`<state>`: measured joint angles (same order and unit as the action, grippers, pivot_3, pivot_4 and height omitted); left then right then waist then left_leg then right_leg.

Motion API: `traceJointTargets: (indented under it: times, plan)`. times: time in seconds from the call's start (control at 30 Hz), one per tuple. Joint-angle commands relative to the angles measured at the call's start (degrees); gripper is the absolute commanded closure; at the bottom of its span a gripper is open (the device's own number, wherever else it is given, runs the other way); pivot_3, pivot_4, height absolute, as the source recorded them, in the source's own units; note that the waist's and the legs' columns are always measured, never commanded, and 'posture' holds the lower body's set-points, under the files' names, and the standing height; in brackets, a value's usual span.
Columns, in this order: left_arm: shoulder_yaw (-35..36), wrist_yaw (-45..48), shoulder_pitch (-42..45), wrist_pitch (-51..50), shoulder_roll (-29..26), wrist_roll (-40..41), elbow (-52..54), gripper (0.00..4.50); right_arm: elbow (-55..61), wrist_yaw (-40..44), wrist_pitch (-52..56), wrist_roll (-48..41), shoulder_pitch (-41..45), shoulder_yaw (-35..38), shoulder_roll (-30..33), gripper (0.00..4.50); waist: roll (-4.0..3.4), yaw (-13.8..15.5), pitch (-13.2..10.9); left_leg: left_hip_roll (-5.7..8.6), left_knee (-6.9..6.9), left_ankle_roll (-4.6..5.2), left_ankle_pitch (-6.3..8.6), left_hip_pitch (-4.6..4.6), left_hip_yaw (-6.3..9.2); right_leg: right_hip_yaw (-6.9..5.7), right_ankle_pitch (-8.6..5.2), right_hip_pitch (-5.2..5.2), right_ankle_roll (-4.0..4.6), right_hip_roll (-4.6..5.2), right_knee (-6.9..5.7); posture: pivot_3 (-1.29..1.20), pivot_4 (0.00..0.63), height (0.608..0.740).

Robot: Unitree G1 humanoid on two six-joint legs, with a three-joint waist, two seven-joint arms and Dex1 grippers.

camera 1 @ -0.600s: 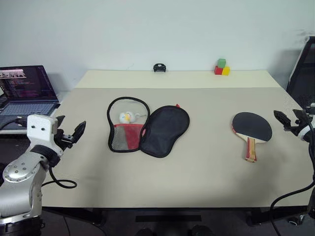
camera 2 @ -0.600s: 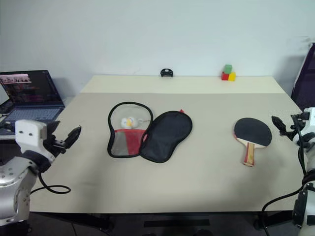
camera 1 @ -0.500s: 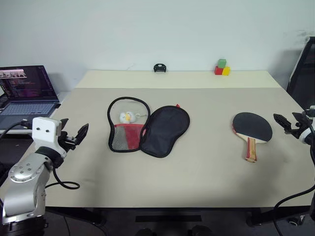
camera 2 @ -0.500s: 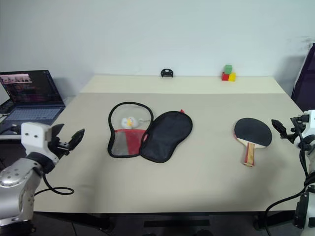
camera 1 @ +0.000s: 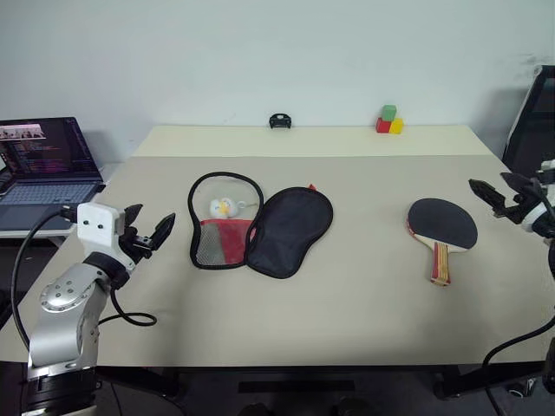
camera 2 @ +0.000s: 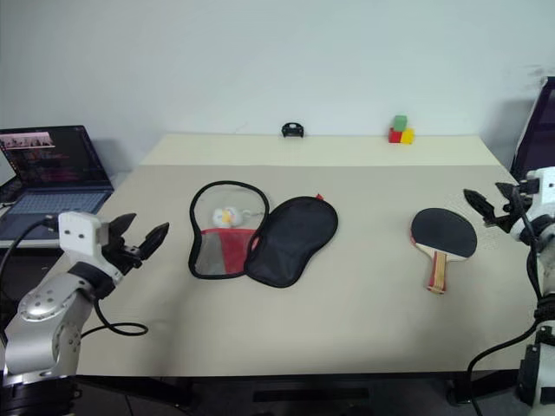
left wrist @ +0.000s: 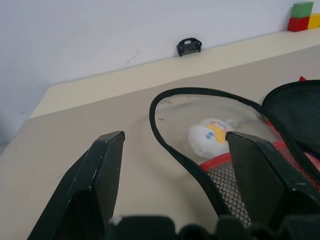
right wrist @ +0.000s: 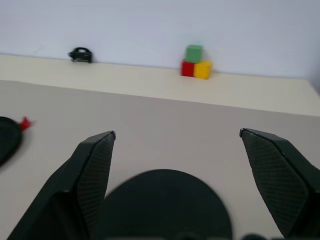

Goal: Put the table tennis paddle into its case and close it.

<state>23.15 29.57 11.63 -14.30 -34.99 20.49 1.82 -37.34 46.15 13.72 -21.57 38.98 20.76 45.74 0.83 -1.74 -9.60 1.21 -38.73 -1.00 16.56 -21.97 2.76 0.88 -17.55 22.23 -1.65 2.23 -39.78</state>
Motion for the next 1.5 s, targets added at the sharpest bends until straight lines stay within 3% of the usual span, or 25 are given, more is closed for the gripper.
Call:
traceJointTargets:
  times: [0.03,0.27,0.43,0.6,0.97,1.17,1.5]
  plan:
    - [2.69,1.69,0.87,-0.28,-1.94,2.52,0.88,0.95,9.40,0.02,4.08,-1.96,-1.70,-1.32,-2.08,0.15,0.00,-0.01,0.00,0.00,0.00,0.00,0.00,0.00,0.01,0.00,0.00,0.00,0.00,0.00,0.00,0.00,0.150,0.740]
    - [-1.72,7.44,5.74,-2.03,-2.23,4.67,-2.45,0.95,29.04,-2.00,15.12,-4.00,-7.10,-6.50,-6.93,0.15,-0.01,0.20,0.00,0.00,-0.01,0.00,0.00,-0.02,0.07,-0.06,0.00,0.01,0.00,0.00,-0.01,0.00,0.150,0.740]
    - [-3.47,13.40,8.66,-5.95,-2.74,9.66,-1.18,0.95,35.94,-4.50,21.99,-6.87,-8.17,-9.05,-10.93,0.15,0.00,0.27,-0.01,0.02,0.00,0.00,0.00,-0.06,0.13,-0.10,0.00,0.02,0.00,0.01,0.08,0.00,0.150,0.740]
    - [-5.96,21.37,12.81,-10.20,-6.17,12.11,-2.86,0.95,40.69,-8.99,32.01,-9.59,-7.52,-14.49,-18.84,0.15,0.00,-0.19,-0.01,0.01,0.02,0.00,0.00,-0.04,0.14,-0.08,0.00,0.04,0.00,-0.02,0.05,0.00,0.150,0.740]
    - [-7.59,30.85,15.96,-14.68,-10.62,14.19,-4.65,0.95,32.40,-15.35,33.34,-6.05,-2.05,-22.64,-33.91,0.15,-0.01,-0.23,-0.02,0.03,0.04,-0.01,0.00,-0.03,0.17,-0.09,-0.01,0.09,0.01,-0.04,0.07,0.00,0.150,0.740]
    - [-6.75,31.67,13.82,-15.27,-11.33,13.94,-3.13,0.95,26.56,-16.73,30.22,-2.42,-0.14,-24.16,-36.18,0.15,-0.01,-0.14,-0.02,0.04,0.06,-0.01,0.00,-0.05,0.18,-0.09,-0.01,0.10,0.01,-0.03,0.14,0.00,0.150,0.740]
    - [-5.68,30.38,11.55,-15.66,-11.87,14.31,-1.04,0.95,31.77,-15.62,31.05,-3.34,-1.73,-22.69,-35.39,0.06,-0.01,-0.12,-0.02,0.04,0.13,-0.01,0.00,-0.06,0.21,-0.10,-0.01,0.12,0.01,-0.03,0.17,0.00,0.150,0.740]
